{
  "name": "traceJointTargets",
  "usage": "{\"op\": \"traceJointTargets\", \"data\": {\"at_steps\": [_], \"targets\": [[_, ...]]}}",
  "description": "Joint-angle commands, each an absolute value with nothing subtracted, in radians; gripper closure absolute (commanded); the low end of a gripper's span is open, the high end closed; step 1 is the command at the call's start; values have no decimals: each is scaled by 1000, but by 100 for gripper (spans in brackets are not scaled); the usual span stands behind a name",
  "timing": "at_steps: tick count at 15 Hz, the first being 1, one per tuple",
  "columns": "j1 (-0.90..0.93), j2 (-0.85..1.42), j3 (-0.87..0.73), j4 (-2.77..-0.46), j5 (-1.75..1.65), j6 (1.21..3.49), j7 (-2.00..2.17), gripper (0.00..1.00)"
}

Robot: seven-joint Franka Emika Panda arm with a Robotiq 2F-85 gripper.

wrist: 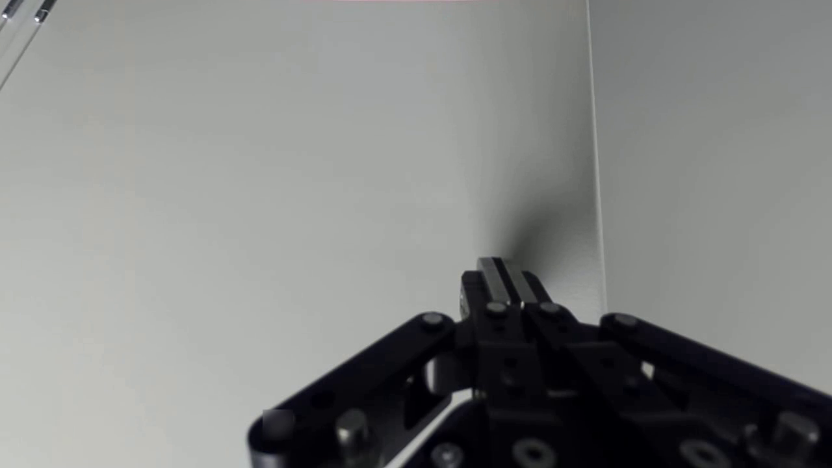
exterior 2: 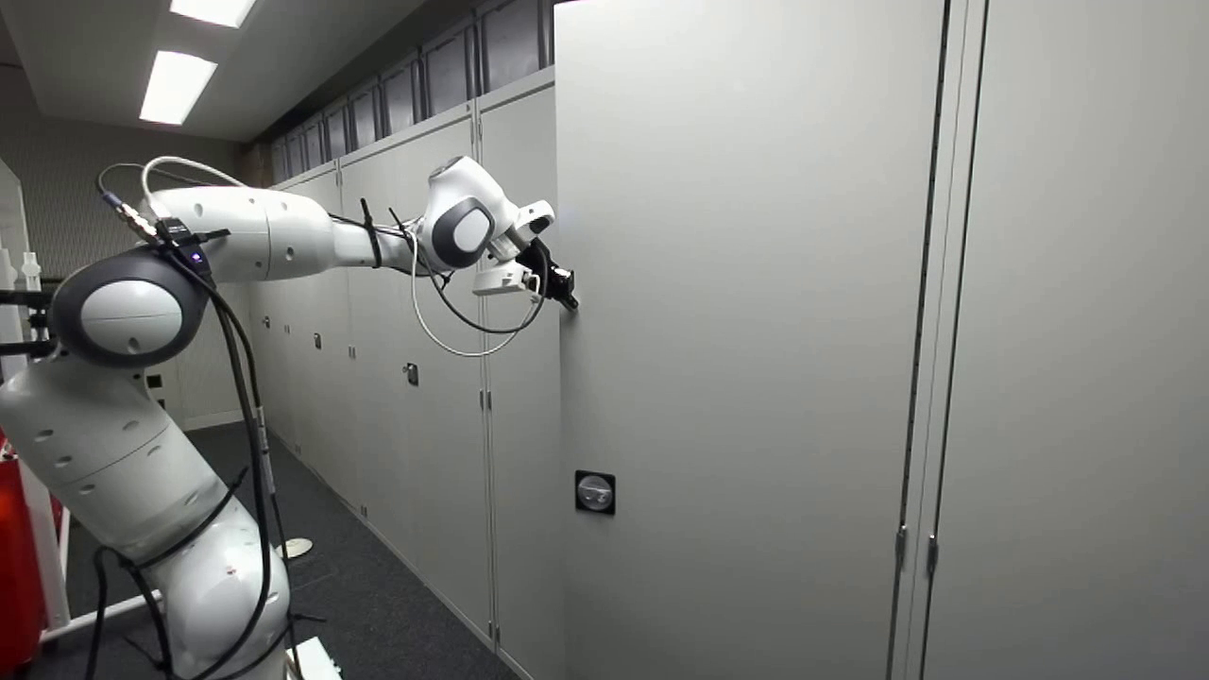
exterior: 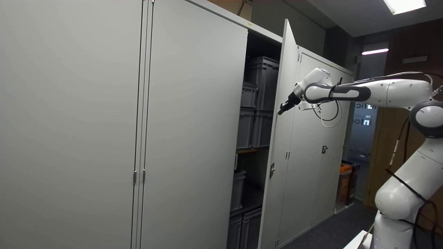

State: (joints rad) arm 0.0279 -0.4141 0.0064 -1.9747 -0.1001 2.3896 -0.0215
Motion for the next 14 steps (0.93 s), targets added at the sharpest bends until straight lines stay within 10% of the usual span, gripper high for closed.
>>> {"op": "traceJointTargets", "data": {"at_steps": [1,14], "targets": [[40,-348,1,-1897,-72,2376,-71,100],[42,-262,27,-1835,-97,2435,-73,100]]}}
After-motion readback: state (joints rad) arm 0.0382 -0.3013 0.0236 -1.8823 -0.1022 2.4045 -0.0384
